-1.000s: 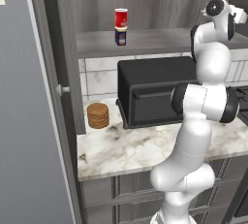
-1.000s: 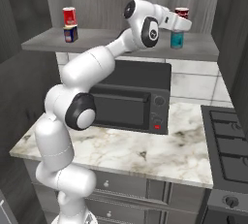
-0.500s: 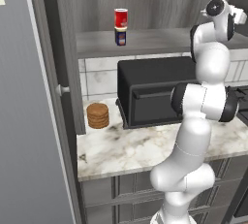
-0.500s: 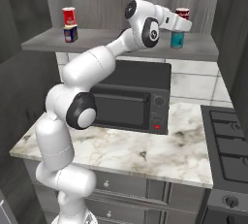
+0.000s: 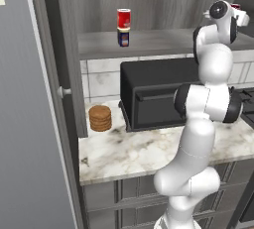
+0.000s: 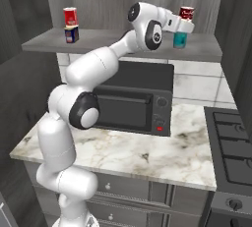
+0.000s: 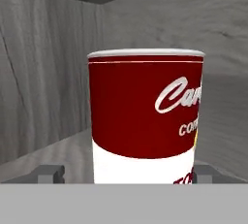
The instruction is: Stack two cans on top of the other two cans in the cabinet.
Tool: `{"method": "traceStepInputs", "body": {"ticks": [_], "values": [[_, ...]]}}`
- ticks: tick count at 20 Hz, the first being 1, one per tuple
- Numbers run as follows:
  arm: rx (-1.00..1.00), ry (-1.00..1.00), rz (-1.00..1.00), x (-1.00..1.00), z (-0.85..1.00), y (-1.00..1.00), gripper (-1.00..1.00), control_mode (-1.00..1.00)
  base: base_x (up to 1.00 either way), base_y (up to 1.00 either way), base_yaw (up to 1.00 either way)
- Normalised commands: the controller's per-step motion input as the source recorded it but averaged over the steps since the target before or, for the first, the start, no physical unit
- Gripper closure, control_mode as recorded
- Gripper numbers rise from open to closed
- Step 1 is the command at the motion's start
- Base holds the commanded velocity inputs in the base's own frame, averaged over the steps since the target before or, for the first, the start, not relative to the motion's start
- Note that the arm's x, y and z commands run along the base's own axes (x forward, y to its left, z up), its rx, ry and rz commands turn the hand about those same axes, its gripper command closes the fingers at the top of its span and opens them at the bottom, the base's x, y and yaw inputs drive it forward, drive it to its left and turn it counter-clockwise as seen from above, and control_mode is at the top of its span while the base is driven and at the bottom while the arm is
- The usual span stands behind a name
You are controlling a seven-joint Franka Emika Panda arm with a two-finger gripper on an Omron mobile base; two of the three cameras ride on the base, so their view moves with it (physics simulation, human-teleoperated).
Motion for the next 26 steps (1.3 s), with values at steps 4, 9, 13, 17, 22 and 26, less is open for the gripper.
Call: {"method": "traceStepInputs", "body": {"ticks": [4,9,13,17,22,26], "values": [[0.0,-0.01,0.01,-0.3,-0.15,0.23,-1.0,-1.0,0.0,0.0,0.0],[0.0,-0.01,0.0,-0.3,-0.21,0.21,-1.0,-1.0,0.0,0.0,0.0],[0.0,0.0,0.0,-0.31,-0.23,0.08,-1.0,-1.0,0.0,0.0,0.0],[0.0,-0.01,0.0,-0.42,-0.17,0.24,-1.0,-1.0,0.0,0.0,0.0],[0.0,0.0,0.03,-0.72,-0.03,0.5,-1.0,-1.0,0.0,0.0,0.0],[0.0,0.0,0.08,-0.86,-0.02,0.6,-1.0,-1.0,0.0,0.0,0.0]]}}
